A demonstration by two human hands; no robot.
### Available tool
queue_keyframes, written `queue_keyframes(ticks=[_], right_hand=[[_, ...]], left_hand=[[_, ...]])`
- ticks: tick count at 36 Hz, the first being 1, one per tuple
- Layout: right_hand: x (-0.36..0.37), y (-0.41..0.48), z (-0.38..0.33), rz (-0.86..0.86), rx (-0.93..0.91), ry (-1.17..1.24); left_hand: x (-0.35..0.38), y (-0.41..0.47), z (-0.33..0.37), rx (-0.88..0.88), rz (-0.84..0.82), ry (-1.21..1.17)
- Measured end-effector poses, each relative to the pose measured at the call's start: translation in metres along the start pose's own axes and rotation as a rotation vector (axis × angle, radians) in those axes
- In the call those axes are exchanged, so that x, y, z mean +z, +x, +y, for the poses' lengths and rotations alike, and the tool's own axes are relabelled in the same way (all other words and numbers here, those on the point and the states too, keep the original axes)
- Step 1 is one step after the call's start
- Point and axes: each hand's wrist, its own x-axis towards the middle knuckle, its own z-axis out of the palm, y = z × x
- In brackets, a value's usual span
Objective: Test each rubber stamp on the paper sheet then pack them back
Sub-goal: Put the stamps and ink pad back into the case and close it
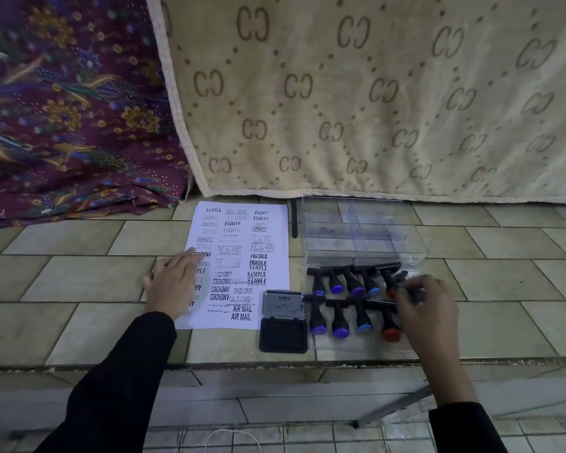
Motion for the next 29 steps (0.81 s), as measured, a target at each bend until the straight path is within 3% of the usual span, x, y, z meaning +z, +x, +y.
queue_keyframes(ticks=[10,20,24,29], right_hand=[[0.043,-0.008,-0.063,-0.279,-0.346,-0.036],[0.088,-0.015,-0.085,-0.477,-0.544,-0.264],[0.101,-0.016,-0.087,-0.525,-0.594,-0.362],[0.111,-0.016,-0.088,-0.562,-0.615,-0.448]], left_hand=[[-0.01,-0.001,0.008,0.045,-0.177,0.256],[-0.001,-0.01,-0.001,0.132,0.008,0.23],[-0.003,-0.019,0.002,0.266,0.073,0.117],[0.004,-0.044,0.026,0.564,-0.262,0.087]])
